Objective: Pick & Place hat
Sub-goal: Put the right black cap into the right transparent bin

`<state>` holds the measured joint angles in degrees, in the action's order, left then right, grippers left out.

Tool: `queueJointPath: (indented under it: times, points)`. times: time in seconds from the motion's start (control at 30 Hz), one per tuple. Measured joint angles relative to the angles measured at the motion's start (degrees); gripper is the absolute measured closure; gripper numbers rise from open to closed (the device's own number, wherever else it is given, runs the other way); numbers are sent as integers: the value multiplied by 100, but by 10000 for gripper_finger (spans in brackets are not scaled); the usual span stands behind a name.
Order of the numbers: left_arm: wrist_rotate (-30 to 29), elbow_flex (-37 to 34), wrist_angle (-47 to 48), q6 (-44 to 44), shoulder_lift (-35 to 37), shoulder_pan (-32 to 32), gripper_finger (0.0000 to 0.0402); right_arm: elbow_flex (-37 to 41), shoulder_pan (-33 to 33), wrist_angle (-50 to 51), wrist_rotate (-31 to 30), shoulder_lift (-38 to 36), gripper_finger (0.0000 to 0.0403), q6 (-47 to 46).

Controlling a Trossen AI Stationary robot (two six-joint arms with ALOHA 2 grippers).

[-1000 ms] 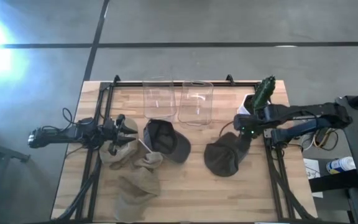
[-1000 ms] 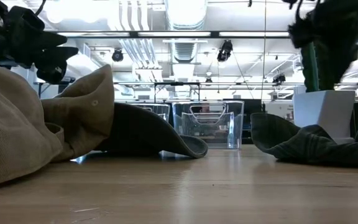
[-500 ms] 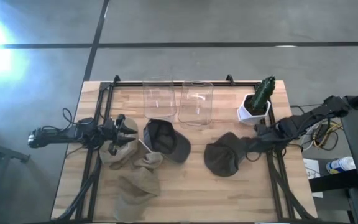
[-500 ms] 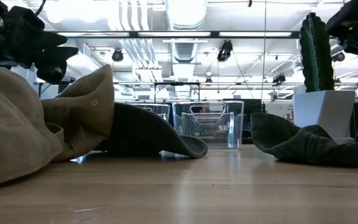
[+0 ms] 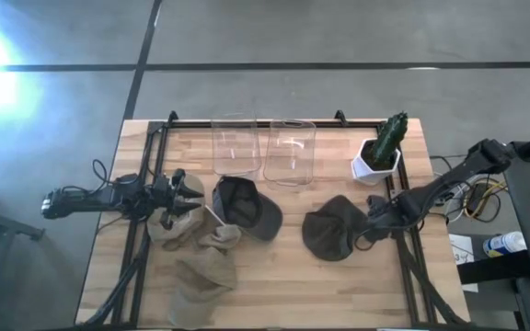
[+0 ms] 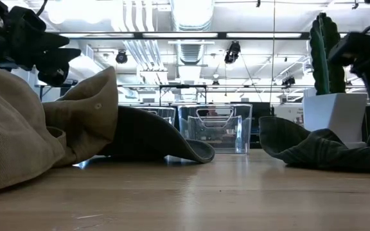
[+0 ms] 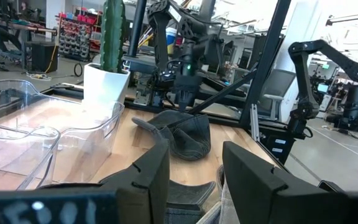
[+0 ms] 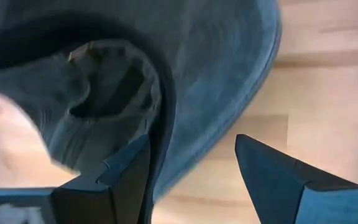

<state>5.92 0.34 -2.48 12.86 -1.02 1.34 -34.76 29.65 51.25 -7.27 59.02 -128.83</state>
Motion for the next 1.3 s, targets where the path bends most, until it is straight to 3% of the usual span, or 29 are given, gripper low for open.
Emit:
queueJointPath:
  times: [0.23, 0.53, 0.77, 0.97, 1.07, 1.2, 1.3]
  points:
    - [-1, 0, 1, 0, 0, 0, 259, 407, -41, -715, -518, 239, 213, -244]
    - [0, 0, 1, 0, 0, 0, 259, 312, -94, -833, -1155, 412, 382, 76]
    - [1, 0, 0, 0, 0, 0, 259, -1055, -102, -988, -1989, 287, 389, 1861]
    - [1, 0, 0, 0, 0, 0, 259, -2606, -510, -417, -4439, 620, 389, 3286]
    - [-1, 0, 1, 0, 0, 0, 259, -3311, -952, -13, -5278, 1126, 390, 3903]
    - [1, 0, 1, 0, 0, 0, 259, -4094, -1857, 809, -5175, 1987, 390, 4316]
    - [-1, 0, 2, 0, 0, 0, 259, -4423, -2552, 1432, -4688, 2664, 390, 3759]
